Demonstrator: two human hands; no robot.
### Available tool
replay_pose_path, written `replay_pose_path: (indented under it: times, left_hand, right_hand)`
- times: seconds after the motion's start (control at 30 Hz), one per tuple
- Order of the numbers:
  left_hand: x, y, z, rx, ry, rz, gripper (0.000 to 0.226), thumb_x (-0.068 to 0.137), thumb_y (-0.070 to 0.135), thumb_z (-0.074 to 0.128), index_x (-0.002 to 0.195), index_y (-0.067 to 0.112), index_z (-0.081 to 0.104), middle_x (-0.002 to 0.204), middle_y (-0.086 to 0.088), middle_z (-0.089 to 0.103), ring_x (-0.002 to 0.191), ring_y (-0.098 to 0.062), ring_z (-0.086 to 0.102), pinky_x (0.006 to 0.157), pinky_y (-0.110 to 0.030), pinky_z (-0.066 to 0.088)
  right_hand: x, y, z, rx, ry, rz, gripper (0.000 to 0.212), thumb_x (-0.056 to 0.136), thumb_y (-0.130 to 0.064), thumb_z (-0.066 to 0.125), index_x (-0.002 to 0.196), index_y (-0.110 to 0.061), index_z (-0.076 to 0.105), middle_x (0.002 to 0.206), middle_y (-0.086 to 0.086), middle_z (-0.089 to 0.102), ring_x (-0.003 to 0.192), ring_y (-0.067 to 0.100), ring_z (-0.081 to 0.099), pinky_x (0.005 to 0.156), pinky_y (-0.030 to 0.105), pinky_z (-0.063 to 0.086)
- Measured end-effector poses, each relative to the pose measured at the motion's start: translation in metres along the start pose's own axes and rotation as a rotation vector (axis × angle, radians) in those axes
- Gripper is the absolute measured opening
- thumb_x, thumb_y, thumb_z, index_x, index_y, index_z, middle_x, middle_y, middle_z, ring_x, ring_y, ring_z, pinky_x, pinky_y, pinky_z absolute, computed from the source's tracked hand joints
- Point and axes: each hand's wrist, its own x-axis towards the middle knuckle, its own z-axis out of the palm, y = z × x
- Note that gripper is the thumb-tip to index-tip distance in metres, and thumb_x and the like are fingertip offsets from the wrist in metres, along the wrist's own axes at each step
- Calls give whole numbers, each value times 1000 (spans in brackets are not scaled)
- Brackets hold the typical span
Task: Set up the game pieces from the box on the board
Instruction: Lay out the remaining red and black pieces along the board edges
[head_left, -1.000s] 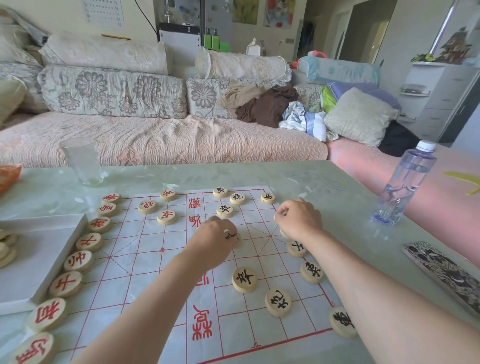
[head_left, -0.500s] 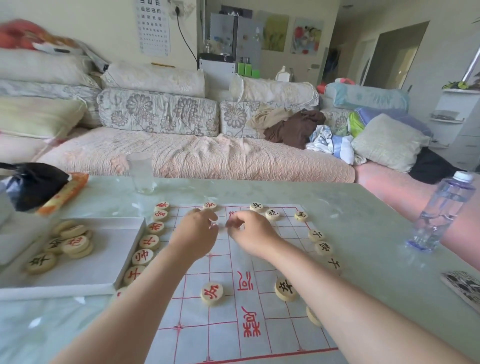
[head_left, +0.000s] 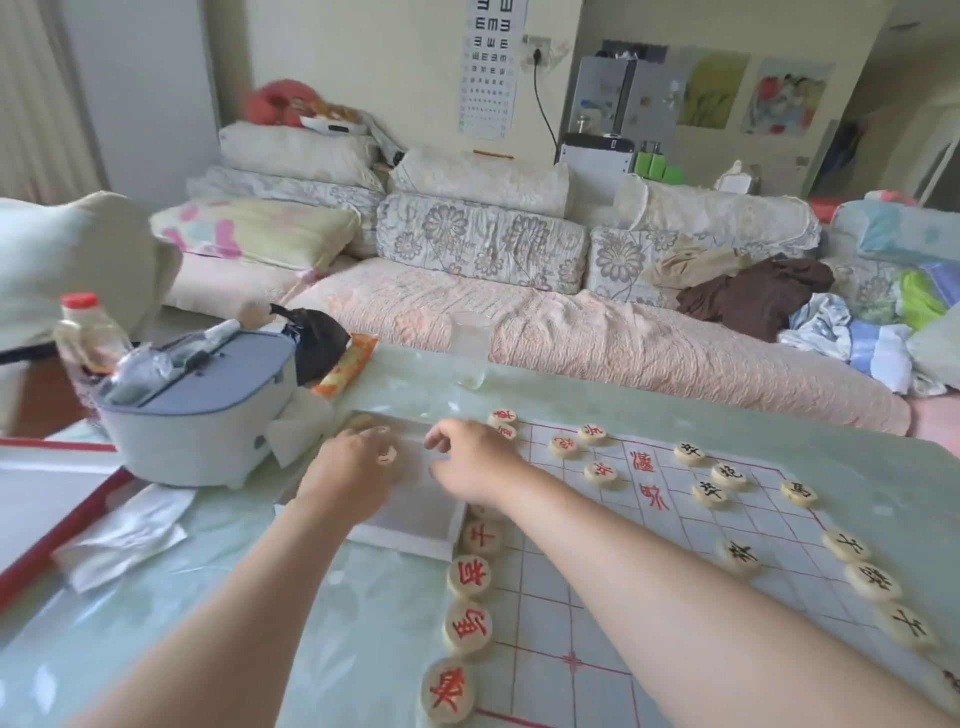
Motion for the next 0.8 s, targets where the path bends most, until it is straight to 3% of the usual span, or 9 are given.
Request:
replay_pose_path:
  times: [0.2, 0.43, 0.57, 0.67, 0.73, 0.8]
  left_hand:
    - [-4, -43, 4, 18, -52, -16, 37, 83, 20, 48, 116, 29, 63, 116, -3, 61, 106, -28, 55, 91, -36, 49]
    - [-1, -56, 4, -13, -3, -1, 33, 87, 16, 50, 117, 20, 63, 111, -7, 64, 106, -28, 55, 89, -32, 45]
    - [-2, -51, 2, 60, -55, -40, 30, 87, 15, 47, 114, 16, 59, 111, -10, 62, 104, -30, 53, 84, -33, 46]
    - [-5, -38, -4, 42, -74, -52, 36, 86, 12, 47, 120, 15, 58, 119, -9, 59, 112, -31, 48, 91, -34, 45]
    - [-6, -28, -8, -36, -68, -61, 41, 85, 12, 49, 126, 17, 56, 125, -8, 57, 116, -31, 47, 95, -35, 45]
    - [-5, -20, -14, -244, -30, -107, 41, 91, 18, 49, 132, 22, 54, 126, -6, 60, 114, -27, 54, 89, -30, 48]
  right_hand:
    - [42, -36, 49, -65, 4, -7, 38, 88, -50, 61, 116, -25, 58, 129, 2, 57, 119, 25, 54, 94, 34, 44]
    - [48, -40, 73, -99, 118, -24, 30, 85, -41, 61, 111, -29, 52, 122, 1, 62, 115, 29, 54, 84, 34, 39]
    - [41, -31, 66, -59, 58, -33, 22, 83, -43, 65, 99, -35, 51, 117, -4, 64, 109, 24, 57, 80, 31, 40]
    - [36, -22, 56, 6, 32, -14, 22, 79, -46, 70, 91, -39, 53, 114, -7, 65, 104, 20, 60, 85, 31, 48]
    - [34, -19, 47, 67, 84, -7, 23, 77, -43, 73, 91, -39, 54, 106, -9, 66, 97, 16, 61, 76, 26, 47]
    - [32, -20, 34, 138, 123, -26, 30, 75, -35, 78, 95, -36, 56, 98, -11, 65, 86, 11, 59, 64, 20, 40]
